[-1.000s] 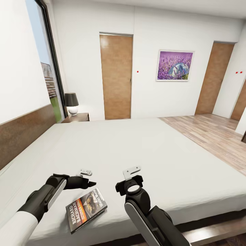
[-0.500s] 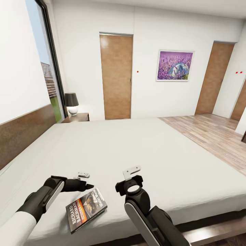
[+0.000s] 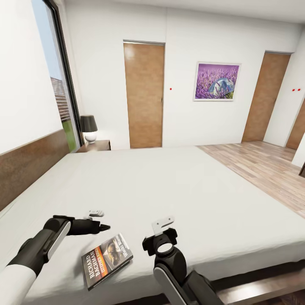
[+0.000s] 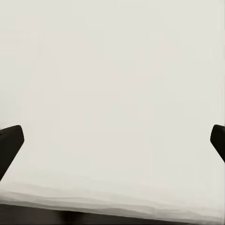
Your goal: In the bedroom, move the book from the bed onto either nightstand, and place the two sandals side by side next to the bed.
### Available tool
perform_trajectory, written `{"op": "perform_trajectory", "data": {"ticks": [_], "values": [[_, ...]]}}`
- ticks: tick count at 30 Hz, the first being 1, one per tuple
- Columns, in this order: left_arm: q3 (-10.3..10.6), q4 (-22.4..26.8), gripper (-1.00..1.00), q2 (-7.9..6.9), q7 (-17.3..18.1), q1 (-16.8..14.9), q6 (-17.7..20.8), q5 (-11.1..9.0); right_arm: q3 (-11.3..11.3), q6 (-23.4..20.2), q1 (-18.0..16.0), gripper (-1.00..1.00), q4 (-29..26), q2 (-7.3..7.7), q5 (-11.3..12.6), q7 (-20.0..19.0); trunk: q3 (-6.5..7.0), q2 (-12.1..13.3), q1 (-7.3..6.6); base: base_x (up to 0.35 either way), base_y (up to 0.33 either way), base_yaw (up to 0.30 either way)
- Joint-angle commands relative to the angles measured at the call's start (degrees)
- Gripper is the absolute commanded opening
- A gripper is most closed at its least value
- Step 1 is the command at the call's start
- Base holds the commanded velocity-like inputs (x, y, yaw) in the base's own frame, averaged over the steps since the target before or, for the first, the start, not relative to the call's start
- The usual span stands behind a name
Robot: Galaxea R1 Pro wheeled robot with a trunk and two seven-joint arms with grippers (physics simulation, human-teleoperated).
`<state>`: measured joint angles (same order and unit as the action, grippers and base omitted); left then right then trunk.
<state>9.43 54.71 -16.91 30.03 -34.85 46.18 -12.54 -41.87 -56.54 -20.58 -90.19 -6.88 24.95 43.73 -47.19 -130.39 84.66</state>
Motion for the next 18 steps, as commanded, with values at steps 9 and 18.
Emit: {"op": "perform_trajectory", "data": {"ticks": [9,18], "values": [[-1.8,5.7,1.00,-0.13,0.0,0.0,5.8,-0.5,-0.1,-0.2,2.0,1.00,0.0,0.02,0.5,0.6,1.56,3.6,-1.99,0.000,0.000,0.000],[-1.8,5.8,1.00,-0.14,0.0,0.1,5.8,-0.3,-0.1,-0.1,2.0,1.00,-0.1,0.02,0.5,0.6,3.17,7.2,-3.97,0.000,0.000,0.000]]}}
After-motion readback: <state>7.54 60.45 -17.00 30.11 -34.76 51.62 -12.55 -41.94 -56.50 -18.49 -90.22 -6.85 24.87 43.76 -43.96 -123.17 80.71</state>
